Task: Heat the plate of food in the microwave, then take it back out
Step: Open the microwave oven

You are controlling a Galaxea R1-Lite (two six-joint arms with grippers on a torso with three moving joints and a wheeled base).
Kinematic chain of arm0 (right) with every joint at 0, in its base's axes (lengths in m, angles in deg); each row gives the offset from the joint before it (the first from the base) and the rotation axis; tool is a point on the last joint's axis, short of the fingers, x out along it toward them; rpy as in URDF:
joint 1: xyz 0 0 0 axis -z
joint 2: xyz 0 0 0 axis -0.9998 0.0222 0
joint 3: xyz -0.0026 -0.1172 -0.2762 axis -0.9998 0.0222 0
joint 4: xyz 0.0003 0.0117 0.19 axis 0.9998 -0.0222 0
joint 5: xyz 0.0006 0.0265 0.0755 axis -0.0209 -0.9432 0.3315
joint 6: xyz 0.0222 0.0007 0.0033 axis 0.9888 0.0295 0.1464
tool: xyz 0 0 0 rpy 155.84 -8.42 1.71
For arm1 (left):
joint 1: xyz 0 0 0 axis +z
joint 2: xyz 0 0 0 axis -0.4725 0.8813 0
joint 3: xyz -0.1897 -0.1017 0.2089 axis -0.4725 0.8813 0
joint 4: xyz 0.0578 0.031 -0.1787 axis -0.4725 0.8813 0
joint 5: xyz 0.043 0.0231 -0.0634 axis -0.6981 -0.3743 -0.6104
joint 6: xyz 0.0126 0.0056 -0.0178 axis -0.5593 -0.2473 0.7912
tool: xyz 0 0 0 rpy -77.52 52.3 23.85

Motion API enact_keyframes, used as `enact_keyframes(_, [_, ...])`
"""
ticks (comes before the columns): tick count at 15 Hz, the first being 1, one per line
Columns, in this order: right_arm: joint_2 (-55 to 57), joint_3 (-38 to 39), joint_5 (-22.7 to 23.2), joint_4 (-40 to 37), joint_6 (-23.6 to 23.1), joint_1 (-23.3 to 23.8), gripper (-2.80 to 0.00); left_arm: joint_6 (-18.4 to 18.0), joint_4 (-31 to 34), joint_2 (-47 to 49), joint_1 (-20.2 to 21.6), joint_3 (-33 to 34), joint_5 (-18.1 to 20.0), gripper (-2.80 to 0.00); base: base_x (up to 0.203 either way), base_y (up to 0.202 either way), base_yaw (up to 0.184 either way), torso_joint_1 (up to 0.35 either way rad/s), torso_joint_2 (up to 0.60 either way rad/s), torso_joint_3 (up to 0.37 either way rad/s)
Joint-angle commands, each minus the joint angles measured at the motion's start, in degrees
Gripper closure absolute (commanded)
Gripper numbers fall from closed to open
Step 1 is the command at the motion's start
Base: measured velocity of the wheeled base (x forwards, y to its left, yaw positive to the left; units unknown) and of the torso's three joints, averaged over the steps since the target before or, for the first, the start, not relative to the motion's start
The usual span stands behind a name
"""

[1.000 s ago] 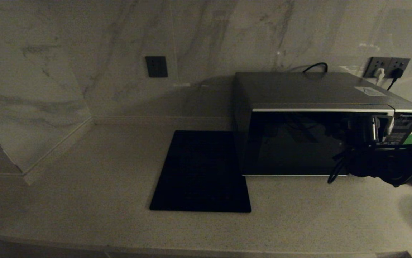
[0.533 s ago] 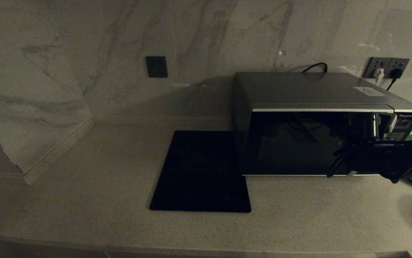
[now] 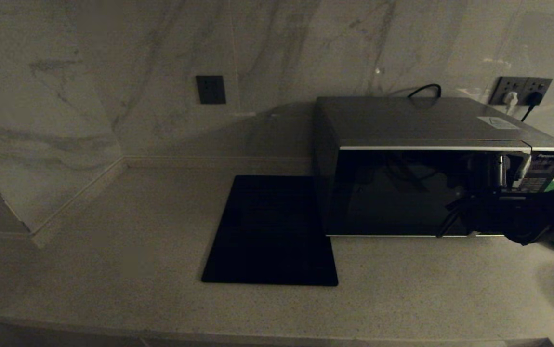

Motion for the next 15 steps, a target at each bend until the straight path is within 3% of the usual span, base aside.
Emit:
enact_keyframes(1, [-0.1, 0.6, -0.5, 0.0, 0.1, 0.0, 0.00, 0.0, 0.0, 0.0, 0.0, 0.0, 0.0, 0.00, 0.000, 0.000, 0.000, 0.000, 0.00, 0.000])
enact_keyframes(7, [-0.1, 2.8, -1.2, 2.7, 0.5, -0.1, 0.00, 0.0, 0.0, 0.0, 0.0, 0.0, 0.0, 0.00, 0.000, 0.000, 0.000, 0.000, 0.00, 0.000])
enact_keyframes(11, [-0.1, 2.6, -6.2, 2.9, 0.8, -0.1, 0.00, 0.0, 0.0, 0.0, 0.0, 0.0, 0.0, 0.00, 0.000, 0.000, 0.000, 0.000, 0.00, 0.000])
enact_keyframes(15, [0.4, 2.7, -9.8, 2.9, 4.8, -0.1, 0.00, 0.0, 0.0, 0.0, 0.0, 0.0, 0.0, 0.00, 0.000, 0.000, 0.000, 0.000, 0.00, 0.000])
